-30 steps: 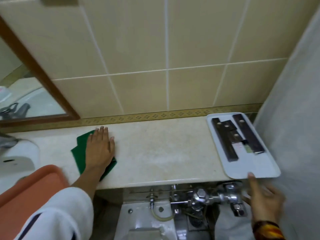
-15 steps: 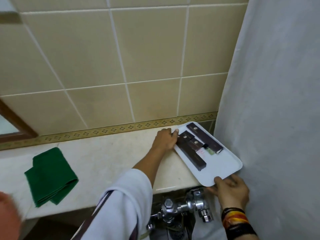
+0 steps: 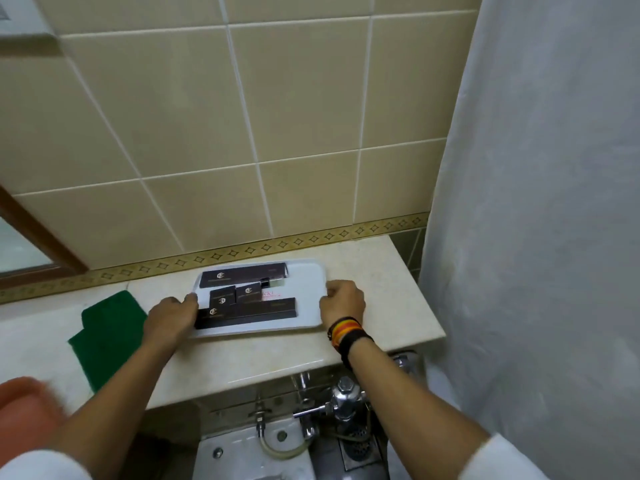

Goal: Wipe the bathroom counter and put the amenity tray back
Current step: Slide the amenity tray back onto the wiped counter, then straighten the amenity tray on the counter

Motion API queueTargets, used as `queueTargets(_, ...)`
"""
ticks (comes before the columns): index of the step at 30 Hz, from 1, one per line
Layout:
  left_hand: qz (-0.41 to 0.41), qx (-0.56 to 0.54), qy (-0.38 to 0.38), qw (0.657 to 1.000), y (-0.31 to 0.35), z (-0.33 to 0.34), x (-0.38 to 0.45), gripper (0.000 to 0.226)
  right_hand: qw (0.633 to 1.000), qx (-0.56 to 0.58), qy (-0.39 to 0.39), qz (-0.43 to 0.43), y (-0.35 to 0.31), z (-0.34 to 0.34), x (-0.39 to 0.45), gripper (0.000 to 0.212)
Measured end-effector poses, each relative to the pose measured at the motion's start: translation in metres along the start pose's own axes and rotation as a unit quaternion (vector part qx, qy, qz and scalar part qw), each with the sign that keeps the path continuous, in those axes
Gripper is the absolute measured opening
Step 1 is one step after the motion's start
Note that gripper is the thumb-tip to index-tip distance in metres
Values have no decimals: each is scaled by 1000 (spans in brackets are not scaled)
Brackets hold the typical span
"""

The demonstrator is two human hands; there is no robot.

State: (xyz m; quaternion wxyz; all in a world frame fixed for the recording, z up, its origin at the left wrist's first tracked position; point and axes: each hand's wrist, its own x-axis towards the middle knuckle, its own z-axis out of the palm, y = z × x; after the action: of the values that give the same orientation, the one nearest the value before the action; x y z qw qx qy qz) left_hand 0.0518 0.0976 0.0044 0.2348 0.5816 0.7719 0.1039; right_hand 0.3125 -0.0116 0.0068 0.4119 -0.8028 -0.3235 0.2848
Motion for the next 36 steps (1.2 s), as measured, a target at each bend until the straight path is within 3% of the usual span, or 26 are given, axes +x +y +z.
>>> queueTargets(4,13,-36,-22,999,-28,-10,-1,49,1000,-20,-6,1,-12,28,8,39)
queueTargets(7,66,-56,56,995,-49,-28,0,38,998,-38,44,-14,-18,37,-1,36)
queueTargets(9,103,-48,119,986,-75,-47,13,31,992,-65,70,-80,-32,57,-24,35)
queueTargets(11,111,-12,129,985,-106,-61,36,27,985,-49,34,-164,-50,92,-54,29)
queueTargets(13,88,21,102,991,-135,-66,60,30,971,-50,-48,-230,-70,137,-86,26)
queueTargets(16,86,90,59,990,-165,-61,85,46,943,-125,-165,-262,-92,215,-128,28)
queueTargets(18,125,95,84,984,-167,-59,89,49,928,-221,-175,-244,-95,248,-141,27)
queueTargets(22,119,-71,69,988,-162,-58,85,40,915,-300,-116,-243,-100,279,-149,27)
queueTargets(27,34,-283,60,957,-162,-90,59,33,975,-105,-154,-124,-115,269,-149,34)
queueTargets(31,51,-305,78,948,-196,-146,25,23,978,21,-176,-113,-131,250,-202,30)
queueTargets(36,-1,-274,85,958,-257,-171,-20,31,963,7,-236,-128,-126,255,-271,31)
